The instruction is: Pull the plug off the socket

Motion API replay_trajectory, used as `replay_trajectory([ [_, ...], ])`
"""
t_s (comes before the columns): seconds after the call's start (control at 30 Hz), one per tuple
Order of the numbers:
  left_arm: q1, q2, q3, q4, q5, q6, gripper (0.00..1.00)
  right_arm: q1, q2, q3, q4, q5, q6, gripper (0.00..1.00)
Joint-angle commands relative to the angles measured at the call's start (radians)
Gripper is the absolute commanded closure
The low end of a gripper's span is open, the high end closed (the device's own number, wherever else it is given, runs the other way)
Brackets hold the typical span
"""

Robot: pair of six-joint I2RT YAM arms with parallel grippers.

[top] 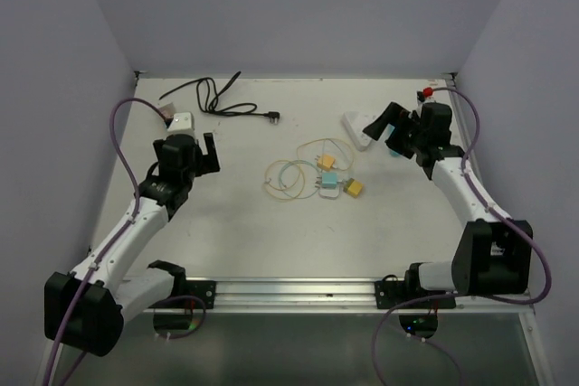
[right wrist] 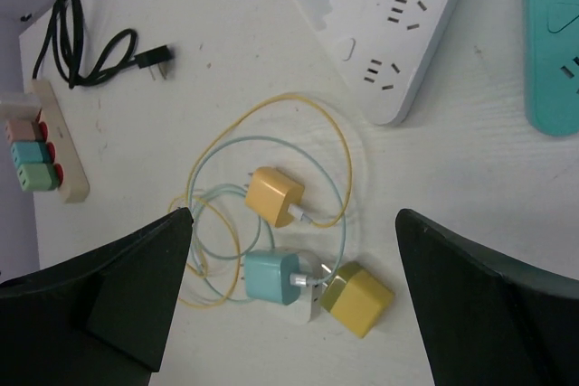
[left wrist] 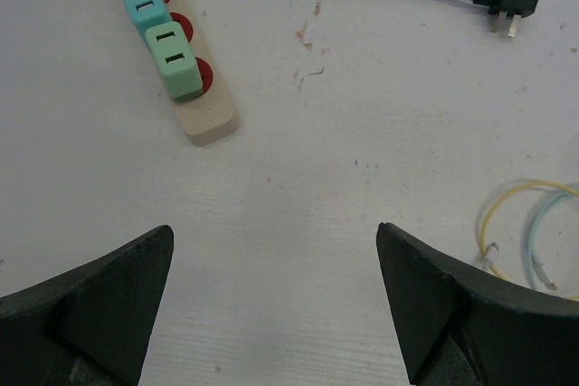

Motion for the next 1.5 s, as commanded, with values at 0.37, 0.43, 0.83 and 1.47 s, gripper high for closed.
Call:
replay_trajectory([
  [0.37, 0.110, 0.365, 0.135, 0.127, -0.150, -0.196, 0.07, 0.072, -0.254, -0.158, 0.034, -0.162, -0.085, 0.01],
  [0.43, 0.119, 0.454, 0.168, 0.150, -0.170, -0.199, 0.08, 0.077, -0.250, -0.176, 0.066, -0.182, -0.068, 0.01],
  [0.83, 0.224, 0.779, 0.322, 0.248, -0.165, -0.159, 0.18, 0.088, -0.273, -0.207, 0.106, -0.218, -0.048, 0.01],
  [1.47, 0.232, 0.726, 0.267, 0.121, -0.003, -0.173, 0.68, 0.088, -0.254, -0.212, 0.121, -0.253, -0.027, 0.01],
])
